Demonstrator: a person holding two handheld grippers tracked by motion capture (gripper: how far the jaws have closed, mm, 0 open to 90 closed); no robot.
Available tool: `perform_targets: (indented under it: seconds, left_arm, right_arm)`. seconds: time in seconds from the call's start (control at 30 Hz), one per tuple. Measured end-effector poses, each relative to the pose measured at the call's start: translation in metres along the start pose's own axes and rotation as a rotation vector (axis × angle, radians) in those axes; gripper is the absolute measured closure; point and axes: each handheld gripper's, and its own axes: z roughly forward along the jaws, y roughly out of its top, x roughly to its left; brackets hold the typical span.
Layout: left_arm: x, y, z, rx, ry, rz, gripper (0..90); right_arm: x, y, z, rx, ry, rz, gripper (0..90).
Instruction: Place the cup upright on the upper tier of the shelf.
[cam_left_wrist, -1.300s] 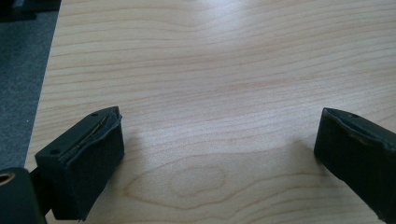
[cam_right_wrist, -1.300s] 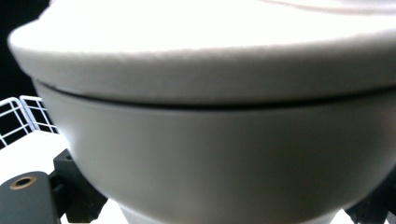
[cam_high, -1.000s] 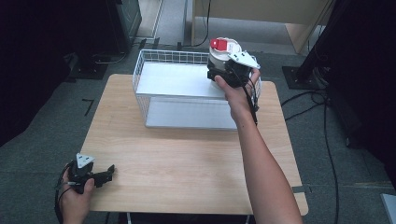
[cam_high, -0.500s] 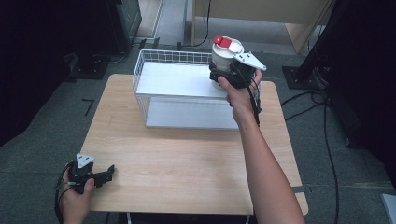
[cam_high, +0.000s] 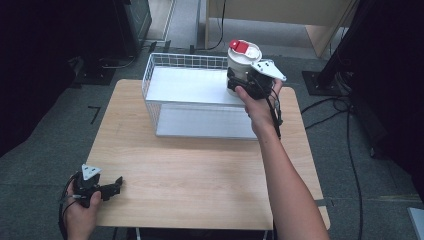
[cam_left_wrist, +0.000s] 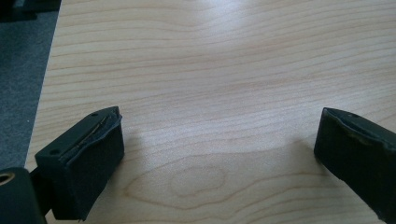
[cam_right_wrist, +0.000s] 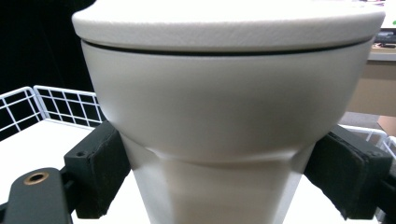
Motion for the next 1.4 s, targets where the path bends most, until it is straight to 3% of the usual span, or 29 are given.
perform_targets:
  seconds: [0.1,0.3,0.63,0.87,1.2,1.4]
  left_arm:
    - [0.0,0.0,0.0,0.0,0.0,0.0,2.0]
    - [0.0,0.0,0.0,0.0,0.0,0.0,2.0]
    - [0.0,0.0,0.0,0.0,0.0,0.001,2.0]
    - [0.0,0.0,0.0,0.001,0.0,0.001,2.0]
    - [0.0,0.0,0.0,0.0,0.0,0.002,2.0]
    - [0.0,0.0,0.0,0.001,0.0,0.001,2.0]
  right_arm:
    - [0.0,0.0,0.0,0.0,0.004,0.006,12.9]
    - [-0.005,-0.003,-0.004,-0.01,0.083,0.027,2.2]
    - [-0.003,-0.013,-0.017,-0.006,0.075,-0.036,0.0]
    - [-0.011,-0.02,-0.029,-0.014,0.081,-0.018,0.0]
    - [-0.02,-0.041,-0.055,-0.002,0.105,-0.044,0.0]
    - [-0.03,-0.054,-0.074,-0.003,0.094,-0.049,0.0]
